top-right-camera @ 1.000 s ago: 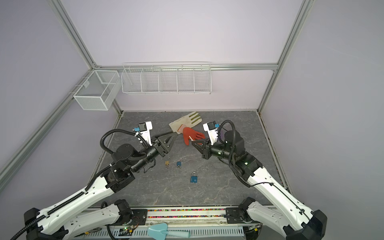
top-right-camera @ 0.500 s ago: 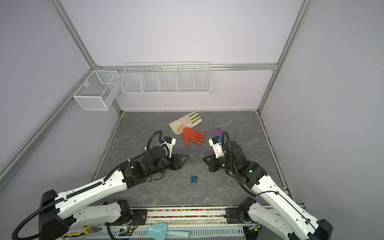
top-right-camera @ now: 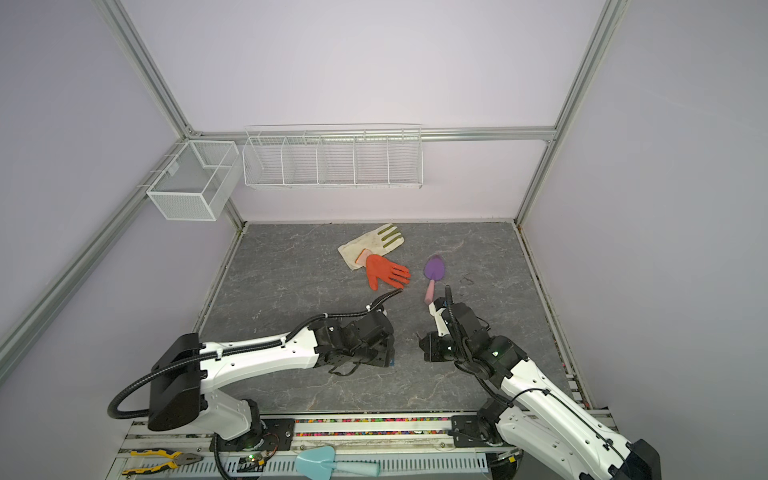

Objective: Unlock with the key
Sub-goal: 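Lower the left gripper onto the second blue padlock while the right holds the key, then close the left gripper on the blue padlock body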

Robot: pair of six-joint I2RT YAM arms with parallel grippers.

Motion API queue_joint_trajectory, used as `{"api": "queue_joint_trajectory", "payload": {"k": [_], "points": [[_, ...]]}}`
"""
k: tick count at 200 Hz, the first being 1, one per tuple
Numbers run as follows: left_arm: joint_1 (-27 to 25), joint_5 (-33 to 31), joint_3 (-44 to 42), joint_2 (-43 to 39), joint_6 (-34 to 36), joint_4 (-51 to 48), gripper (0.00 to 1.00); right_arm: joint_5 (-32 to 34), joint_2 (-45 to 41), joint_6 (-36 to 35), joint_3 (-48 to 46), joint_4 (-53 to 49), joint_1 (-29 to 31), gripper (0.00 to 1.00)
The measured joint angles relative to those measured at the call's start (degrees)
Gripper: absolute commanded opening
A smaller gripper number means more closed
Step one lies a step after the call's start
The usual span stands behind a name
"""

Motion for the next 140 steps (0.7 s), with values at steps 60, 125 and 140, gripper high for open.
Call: {"api": "queue_joint_trajectory", "payload": {"k": [60,125,140], "points": [[-0.09,-0.5,6.82,12.72,-2.64,-4.46,0.58,0.15,-0.33,1.88,-2.45,1.92,0.02,0.06],[-0.07,-2.67,12.41,19.43,-3.8,-8.52,0.56,-0.92,-0.35,2.73,-4.42,4.9,-0.17,0.06],[-0.07,-3.5,13.49,20.72,-4.04,-9.9,0.55,-1.11,-0.63,3.04,-5.09,5.07,-0.48,0.06]]}}
